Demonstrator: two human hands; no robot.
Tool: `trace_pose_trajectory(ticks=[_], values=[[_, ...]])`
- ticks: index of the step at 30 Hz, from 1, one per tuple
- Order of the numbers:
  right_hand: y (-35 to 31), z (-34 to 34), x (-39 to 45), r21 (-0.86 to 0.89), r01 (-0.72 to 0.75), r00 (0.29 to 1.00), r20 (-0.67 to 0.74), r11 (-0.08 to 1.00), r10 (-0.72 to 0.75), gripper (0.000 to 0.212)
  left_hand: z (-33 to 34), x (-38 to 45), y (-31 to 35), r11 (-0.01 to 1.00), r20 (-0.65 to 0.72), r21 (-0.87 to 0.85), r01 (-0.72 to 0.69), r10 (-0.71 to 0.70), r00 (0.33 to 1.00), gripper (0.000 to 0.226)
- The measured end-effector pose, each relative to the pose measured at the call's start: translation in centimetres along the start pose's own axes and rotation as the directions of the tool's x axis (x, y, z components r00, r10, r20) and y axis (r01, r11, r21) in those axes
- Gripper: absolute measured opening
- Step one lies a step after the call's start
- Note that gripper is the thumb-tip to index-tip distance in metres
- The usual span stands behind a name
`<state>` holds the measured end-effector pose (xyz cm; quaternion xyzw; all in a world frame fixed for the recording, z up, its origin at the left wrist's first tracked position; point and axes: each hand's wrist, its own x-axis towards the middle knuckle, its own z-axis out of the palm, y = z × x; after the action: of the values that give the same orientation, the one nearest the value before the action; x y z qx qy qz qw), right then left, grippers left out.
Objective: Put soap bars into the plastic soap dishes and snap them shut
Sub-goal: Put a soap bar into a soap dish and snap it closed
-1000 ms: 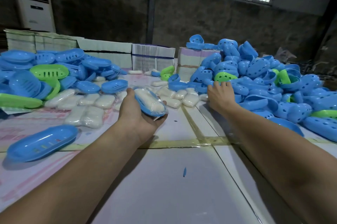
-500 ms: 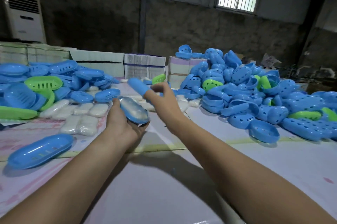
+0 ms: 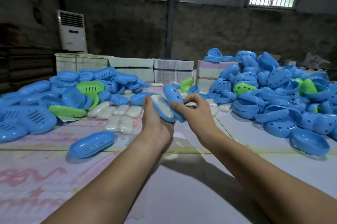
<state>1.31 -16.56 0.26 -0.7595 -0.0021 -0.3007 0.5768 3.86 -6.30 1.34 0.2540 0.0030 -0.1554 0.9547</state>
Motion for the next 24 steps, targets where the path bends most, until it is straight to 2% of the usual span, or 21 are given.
trace_pose_trajectory(ticks=[4, 8, 13, 19, 24], values=[[-0.1, 0.4, -0.5, 0.135, 0.001, 0.999, 0.046, 0.991, -0.007, 0.045, 0.0, 0.2, 0.0, 0.984, 0.015, 0.085, -0.158, 0.157, 0.987, 0.055], [0.2, 0.5, -0.8, 0.182, 0.000, 0.998, 0.069, 0.983, -0.013, 0.035, -0.2, -0.1, 0.1, 0.973, 0.048, 0.114, -0.203, 0.198, 0.979, 0.045], [0.4, 0.4, -0.7, 0.188, 0.065, 0.993, 0.081, 0.980, -0.081, 0.035, -0.6, 0.5, -0.2, 0.931, 0.162, 0.200, -0.305, 0.276, 0.947, 0.036], [0.2, 0.1, -0.6, 0.197, 0.115, 0.987, 0.086, 0.974, -0.134, 0.048, -0.7, 0.6, -0.5, 0.904, 0.228, 0.264, -0.336, 0.280, 0.932, 0.028], [0.1, -0.6, -0.2, 0.168, 0.079, 0.975, 0.192, 0.983, -0.111, 0.073, -0.9, 0.7, -0.2, 0.865, 0.278, 0.353, -0.357, 0.268, 0.922, 0.019]])
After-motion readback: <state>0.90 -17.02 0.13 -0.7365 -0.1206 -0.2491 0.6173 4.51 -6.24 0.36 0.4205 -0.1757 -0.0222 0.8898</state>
